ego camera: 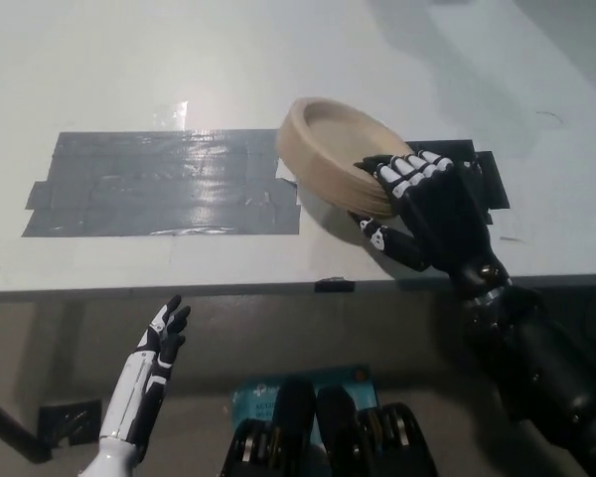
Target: A stack of plates is kept in the middle of the desk close to the robot and the robot grabs the stack with its right hand, picks it up and hands it to a person.
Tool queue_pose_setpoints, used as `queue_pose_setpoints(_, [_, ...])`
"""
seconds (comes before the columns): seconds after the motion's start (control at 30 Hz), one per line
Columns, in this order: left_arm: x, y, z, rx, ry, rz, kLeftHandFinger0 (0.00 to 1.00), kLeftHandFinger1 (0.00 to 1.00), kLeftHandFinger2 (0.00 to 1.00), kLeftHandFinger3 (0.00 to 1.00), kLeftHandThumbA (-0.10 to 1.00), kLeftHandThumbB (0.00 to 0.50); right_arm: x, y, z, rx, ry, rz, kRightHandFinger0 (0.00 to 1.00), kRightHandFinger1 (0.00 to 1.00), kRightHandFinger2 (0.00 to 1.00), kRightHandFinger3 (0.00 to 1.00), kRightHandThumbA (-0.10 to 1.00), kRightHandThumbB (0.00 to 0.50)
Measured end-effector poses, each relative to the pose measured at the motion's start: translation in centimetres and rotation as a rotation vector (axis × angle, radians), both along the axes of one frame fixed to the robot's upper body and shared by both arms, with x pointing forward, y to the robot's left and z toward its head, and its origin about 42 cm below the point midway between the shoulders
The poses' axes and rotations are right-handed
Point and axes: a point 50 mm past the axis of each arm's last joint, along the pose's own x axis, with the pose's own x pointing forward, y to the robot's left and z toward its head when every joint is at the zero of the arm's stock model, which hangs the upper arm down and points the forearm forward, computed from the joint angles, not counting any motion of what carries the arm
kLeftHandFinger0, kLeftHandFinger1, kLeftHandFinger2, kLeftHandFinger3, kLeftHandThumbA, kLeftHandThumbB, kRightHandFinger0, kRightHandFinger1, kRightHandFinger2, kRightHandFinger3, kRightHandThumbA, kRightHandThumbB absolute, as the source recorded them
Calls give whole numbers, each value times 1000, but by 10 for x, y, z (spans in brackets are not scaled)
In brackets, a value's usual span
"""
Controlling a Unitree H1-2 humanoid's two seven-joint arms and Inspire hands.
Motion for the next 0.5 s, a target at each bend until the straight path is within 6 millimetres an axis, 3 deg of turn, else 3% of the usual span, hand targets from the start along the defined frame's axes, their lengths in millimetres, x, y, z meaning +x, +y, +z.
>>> queue_pose_setpoints(0.07, [0,0,0,0,0,0,980,1000,1000,1000,1000,0,-8,1,11,16,-34,23,0,24,625,116,-100,205])
queue_pose_setpoints(0.17, [0,0,0,0,-1,0,973,1000,1000,1000,1000,0,-16,3,26,27,-76,54,0,13,604,120,-100,241])
queue_pose_setpoints(0.23, [0,0,0,0,-1,-1,954,1000,1000,1000,1000,0,-20,5,34,33,-99,69,0,22,613,83,-100,214])
queue_pose_setpoints(0.3, [1,0,1,0,-3,-1,937,1000,1000,1000,1000,0,-28,7,55,45,-157,99,0,16,614,73,-100,213])
queue_pose_setpoints(0.33, [1,1,1,1,-3,-2,936,1000,1000,1000,1000,0,-31,7,64,49,-185,107,0,13,614,114,-100,240])
queue_pose_setpoints(0.47, [1,2,1,4,-3,-3,932,1000,1000,1000,1000,0,-34,3,75,37,-214,108,0,0,548,132,-100,272])
queue_pose_setpoints(0.5, [1,2,1,3,-2,-3,932,1000,1000,1000,1000,0,-34,3,75,32,-212,107,0,0,545,97,-100,274])
